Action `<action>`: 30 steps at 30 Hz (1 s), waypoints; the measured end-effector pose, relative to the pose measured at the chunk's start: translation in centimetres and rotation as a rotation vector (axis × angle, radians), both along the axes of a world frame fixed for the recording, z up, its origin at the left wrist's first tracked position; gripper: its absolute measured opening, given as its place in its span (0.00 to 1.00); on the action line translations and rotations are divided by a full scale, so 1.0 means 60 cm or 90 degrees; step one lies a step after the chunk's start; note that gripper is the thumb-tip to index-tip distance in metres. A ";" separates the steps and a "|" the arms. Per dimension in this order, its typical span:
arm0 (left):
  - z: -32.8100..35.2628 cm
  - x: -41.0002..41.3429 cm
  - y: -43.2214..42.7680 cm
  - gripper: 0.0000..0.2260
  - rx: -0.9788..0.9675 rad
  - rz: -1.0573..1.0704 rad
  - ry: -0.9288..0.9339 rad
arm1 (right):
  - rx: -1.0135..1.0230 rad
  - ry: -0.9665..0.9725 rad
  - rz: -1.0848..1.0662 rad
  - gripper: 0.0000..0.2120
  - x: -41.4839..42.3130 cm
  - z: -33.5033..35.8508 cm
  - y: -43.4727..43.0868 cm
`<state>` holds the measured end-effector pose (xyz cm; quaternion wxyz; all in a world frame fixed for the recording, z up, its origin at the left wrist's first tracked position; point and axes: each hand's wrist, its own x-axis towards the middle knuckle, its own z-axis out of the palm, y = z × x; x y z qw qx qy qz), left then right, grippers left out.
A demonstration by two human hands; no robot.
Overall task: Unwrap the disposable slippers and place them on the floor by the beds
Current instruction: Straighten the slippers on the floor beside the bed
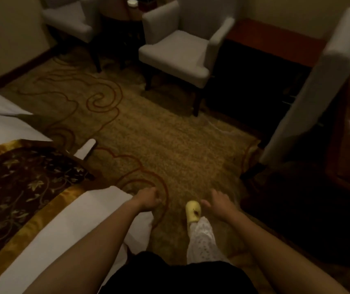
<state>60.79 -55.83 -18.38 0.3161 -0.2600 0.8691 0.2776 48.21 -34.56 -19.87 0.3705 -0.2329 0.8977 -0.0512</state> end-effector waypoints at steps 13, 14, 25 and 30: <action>0.014 -0.184 -0.250 0.21 0.041 0.370 -0.013 | 0.067 -0.071 0.372 0.33 -0.380 0.009 -0.417; 0.006 -0.188 -0.268 0.22 0.047 0.392 -0.037 | 0.068 -0.075 0.405 0.33 -0.392 0.004 -0.451; -0.040 -0.329 -0.581 0.24 0.132 0.628 -0.023 | 0.099 -0.055 0.558 0.32 -0.575 -0.013 -0.887; -0.014 -0.382 -0.740 0.20 0.110 0.660 0.011 | 0.067 -0.021 0.584 0.33 -0.641 0.017 -1.098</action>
